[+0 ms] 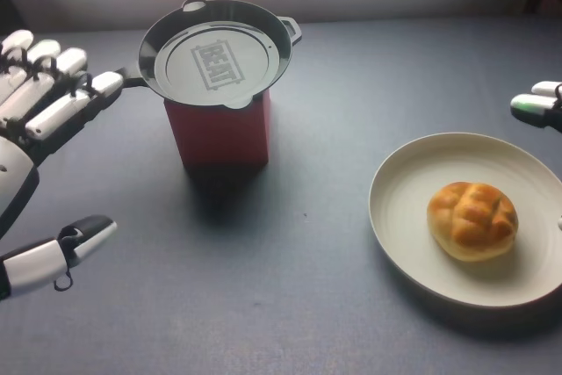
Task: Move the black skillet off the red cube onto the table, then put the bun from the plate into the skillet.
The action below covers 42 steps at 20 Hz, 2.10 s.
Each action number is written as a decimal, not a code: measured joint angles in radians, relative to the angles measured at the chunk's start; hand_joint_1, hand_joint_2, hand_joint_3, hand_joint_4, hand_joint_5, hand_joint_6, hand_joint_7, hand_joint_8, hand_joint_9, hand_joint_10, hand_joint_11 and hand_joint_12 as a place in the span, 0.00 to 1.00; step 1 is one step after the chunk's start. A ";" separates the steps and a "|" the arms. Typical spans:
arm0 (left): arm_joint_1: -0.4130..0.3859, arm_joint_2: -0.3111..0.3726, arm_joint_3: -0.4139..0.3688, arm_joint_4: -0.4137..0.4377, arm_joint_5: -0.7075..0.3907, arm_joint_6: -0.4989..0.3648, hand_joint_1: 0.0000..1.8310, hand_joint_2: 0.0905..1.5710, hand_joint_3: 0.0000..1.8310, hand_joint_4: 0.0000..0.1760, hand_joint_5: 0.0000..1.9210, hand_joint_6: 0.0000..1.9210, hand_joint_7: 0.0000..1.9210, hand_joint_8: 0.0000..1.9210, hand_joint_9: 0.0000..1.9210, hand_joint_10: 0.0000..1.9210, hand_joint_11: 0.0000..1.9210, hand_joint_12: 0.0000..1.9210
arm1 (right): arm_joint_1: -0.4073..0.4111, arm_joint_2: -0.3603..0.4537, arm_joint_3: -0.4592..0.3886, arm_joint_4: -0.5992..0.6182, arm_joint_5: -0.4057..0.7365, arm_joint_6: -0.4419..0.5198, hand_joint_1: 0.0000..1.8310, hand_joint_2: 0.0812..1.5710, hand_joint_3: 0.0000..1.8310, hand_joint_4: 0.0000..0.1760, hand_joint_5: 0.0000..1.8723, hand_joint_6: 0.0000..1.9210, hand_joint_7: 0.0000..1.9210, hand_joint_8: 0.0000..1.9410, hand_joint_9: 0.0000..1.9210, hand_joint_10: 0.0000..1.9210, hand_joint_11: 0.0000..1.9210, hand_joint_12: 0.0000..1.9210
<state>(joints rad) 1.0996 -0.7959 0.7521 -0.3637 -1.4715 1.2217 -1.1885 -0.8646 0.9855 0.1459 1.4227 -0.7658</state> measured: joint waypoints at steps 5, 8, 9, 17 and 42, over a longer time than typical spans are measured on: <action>-0.002 0.000 0.002 -0.006 0.007 -0.002 0.47 0.64 0.01 0.36 0.11 0.00 0.05 0.01 0.00 0.00 0.00 0.00 | 0.000 -0.002 0.005 -0.003 -0.011 0.003 0.41 0.75 0.00 0.51 0.14 0.00 0.15 0.00 0.18 0.00 0.18 0.06; -0.002 0.000 0.002 -0.004 0.006 -0.002 0.43 0.63 0.00 0.53 0.13 0.00 0.09 0.01 0.05 0.01 0.02 0.01 | 0.000 -0.002 0.005 -0.004 -0.011 0.003 0.42 0.74 0.00 0.49 0.15 0.00 0.16 0.00 0.19 0.01 0.20 0.07; -0.002 0.000 0.002 -0.004 0.006 -0.002 0.41 0.61 0.00 0.58 0.13 0.00 0.10 0.00 0.07 0.01 0.03 0.03 | 0.000 -0.002 0.005 -0.003 -0.011 0.003 0.42 0.74 0.00 0.47 0.15 0.00 0.16 0.00 0.19 0.01 0.21 0.07; -0.039 0.000 0.037 -0.017 0.009 -0.002 0.40 0.58 0.00 0.70 0.12 0.01 0.10 0.00 0.05 0.00 0.00 0.00 | 0.000 -0.004 0.007 -0.004 -0.011 0.003 0.42 0.74 0.00 0.51 0.16 0.00 0.16 0.00 0.19 0.00 0.22 0.04; -0.262 -0.096 0.237 -0.166 0.301 0.046 0.46 0.60 0.00 0.75 0.15 0.00 0.12 0.00 0.09 0.00 0.03 0.01 | -0.006 -0.014 0.014 -0.012 -0.024 0.016 0.41 0.74 0.00 0.50 0.16 0.00 0.16 0.00 0.19 0.00 0.22 0.03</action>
<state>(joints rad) 0.8371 -0.8917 0.9890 -0.5301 -1.1706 1.2675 -1.1946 -0.8783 0.9997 0.1337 1.3991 -0.7494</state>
